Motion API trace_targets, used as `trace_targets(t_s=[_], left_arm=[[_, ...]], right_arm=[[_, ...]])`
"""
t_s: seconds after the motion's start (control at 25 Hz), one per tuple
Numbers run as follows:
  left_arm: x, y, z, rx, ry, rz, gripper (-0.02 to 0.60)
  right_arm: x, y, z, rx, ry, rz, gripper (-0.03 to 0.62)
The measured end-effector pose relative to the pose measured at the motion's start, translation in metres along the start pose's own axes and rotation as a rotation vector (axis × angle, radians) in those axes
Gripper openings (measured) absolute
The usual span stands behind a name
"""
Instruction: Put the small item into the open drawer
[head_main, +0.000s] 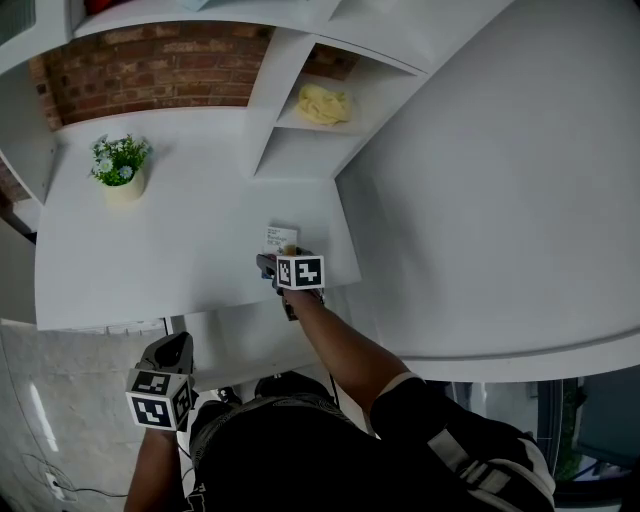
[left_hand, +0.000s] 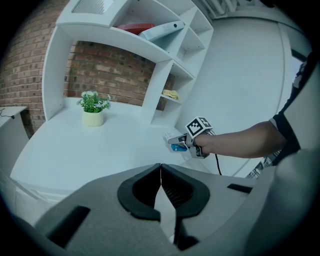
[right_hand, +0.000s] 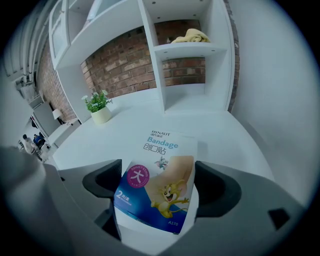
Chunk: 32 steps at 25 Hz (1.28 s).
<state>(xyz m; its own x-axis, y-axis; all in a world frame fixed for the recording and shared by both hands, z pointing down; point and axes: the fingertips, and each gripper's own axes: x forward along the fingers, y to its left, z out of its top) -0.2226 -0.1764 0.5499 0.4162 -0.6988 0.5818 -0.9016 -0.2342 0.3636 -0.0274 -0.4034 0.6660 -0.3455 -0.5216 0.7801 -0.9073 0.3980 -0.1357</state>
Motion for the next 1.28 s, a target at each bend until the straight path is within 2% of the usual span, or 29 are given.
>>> trace_targets(t_s=[0.36, 0.4, 0.44, 0.48, 0.64, 0.8, 0.92, 1.12, 1.28], left_arm=[[0.006, -0.023, -0.002, 0.067, 0.004, -0.08, 0.018], [0.006, -0.027, -0.003, 0.076, 0.007, -0.09, 0.018], [0.006, -0.03, -0.005, 0.086, 0.014, -0.098, 0.018], [0.007, -0.034, -0.007, 0.097, 0.024, -0.104, 0.018], [0.009, -0.044, -0.011, 0.125, 0.044, -0.108, 0.018], [0.007, -0.054, -0.012, 0.117, 0.034, -0.09, 0.018], [0.007, -0.056, -0.014, 0.088, 0.022, -0.057, 0.018], [0.011, -0.068, -0.015, 0.022, 0.004, -0.027, 0.018], [0.017, -0.082, -0.016, -0.001, -0.005, -0.011, 0.018]], right_arm=[[-0.057, -0.014, -0.014, 0.017, -0.088, -0.004, 0.456], [-0.067, -0.018, -0.015, 0.023, -0.111, -0.024, 0.406], [-0.077, -0.023, -0.016, 0.03, -0.134, -0.048, 0.026], [-0.085, -0.028, -0.019, 0.03, -0.147, -0.064, 0.002], [-0.094, -0.033, -0.041, -0.056, -0.116, -0.066, 0.002], [-0.091, -0.034, -0.064, 0.01, -0.096, 0.005, 0.002], [-0.092, -0.032, -0.074, 0.001, -0.082, 0.049, 0.002], [-0.104, -0.032, -0.08, -0.104, -0.074, 0.1, 0.002], [-0.108, -0.037, -0.089, -0.117, -0.064, 0.143, 0.002]])
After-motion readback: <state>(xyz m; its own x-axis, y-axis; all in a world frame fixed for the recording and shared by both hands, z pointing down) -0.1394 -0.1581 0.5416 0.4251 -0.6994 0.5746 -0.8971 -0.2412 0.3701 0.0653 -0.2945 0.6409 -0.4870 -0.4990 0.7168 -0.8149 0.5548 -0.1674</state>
